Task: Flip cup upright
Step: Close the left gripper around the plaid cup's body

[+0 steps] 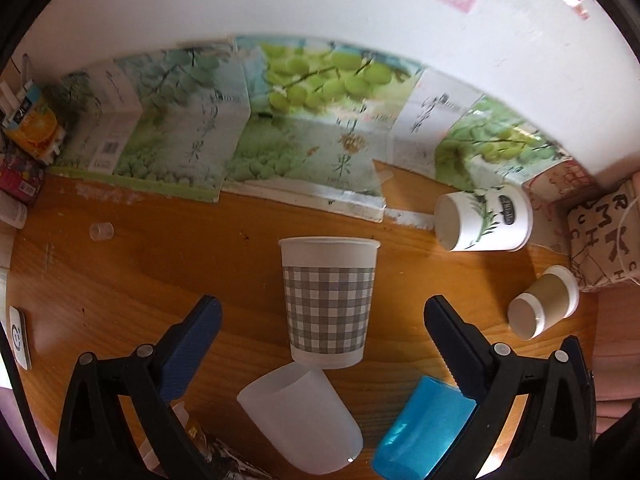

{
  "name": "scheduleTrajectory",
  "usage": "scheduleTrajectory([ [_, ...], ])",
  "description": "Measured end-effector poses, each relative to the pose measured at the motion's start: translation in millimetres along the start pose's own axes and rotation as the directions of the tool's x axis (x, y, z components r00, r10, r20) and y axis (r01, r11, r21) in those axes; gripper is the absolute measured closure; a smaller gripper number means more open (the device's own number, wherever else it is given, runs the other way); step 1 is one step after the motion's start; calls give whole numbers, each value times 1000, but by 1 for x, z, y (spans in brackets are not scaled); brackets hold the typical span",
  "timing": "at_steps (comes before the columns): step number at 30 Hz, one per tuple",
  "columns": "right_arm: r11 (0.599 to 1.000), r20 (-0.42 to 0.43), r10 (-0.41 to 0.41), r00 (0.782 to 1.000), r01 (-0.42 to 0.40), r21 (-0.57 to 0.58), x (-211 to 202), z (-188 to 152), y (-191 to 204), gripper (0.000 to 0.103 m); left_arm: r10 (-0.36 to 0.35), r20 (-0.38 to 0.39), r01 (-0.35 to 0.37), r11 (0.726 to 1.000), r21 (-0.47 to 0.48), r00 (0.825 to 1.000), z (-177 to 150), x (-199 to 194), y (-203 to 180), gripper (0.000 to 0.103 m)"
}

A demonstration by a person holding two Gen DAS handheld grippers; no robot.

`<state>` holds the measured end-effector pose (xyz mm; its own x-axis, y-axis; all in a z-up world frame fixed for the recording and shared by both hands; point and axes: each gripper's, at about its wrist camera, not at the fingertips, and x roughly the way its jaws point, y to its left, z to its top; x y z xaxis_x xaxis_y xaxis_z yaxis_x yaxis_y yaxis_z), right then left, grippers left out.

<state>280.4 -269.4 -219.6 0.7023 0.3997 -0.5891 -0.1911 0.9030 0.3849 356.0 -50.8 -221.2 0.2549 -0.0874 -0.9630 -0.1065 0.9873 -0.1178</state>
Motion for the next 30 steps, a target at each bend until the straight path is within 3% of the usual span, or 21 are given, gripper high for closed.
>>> scheduleTrajectory([
  [10, 1000, -28, 10, 1000, -11, -10, 9, -1, 1, 0, 11, -88, -13, 1000, -29, 996, 7, 41, 7, 10],
  [18, 1000, -44, -8, 999, 9, 15, 13, -2, -9, 0, 53, -145, -54, 999, -4, 988, 3, 60, -1, 24],
  [22, 1000, -52, -16, 998, 17, 21, 15, -3, -13, 0, 72, -141, -70, 997, 21, 987, 2, 66, -8, 36],
  [30, 1000, -49, -16, 999, 17, 18, 13, -3, -14, 0, 80, -141, -78, 997, 17, 987, 0, 65, -14, 37],
])
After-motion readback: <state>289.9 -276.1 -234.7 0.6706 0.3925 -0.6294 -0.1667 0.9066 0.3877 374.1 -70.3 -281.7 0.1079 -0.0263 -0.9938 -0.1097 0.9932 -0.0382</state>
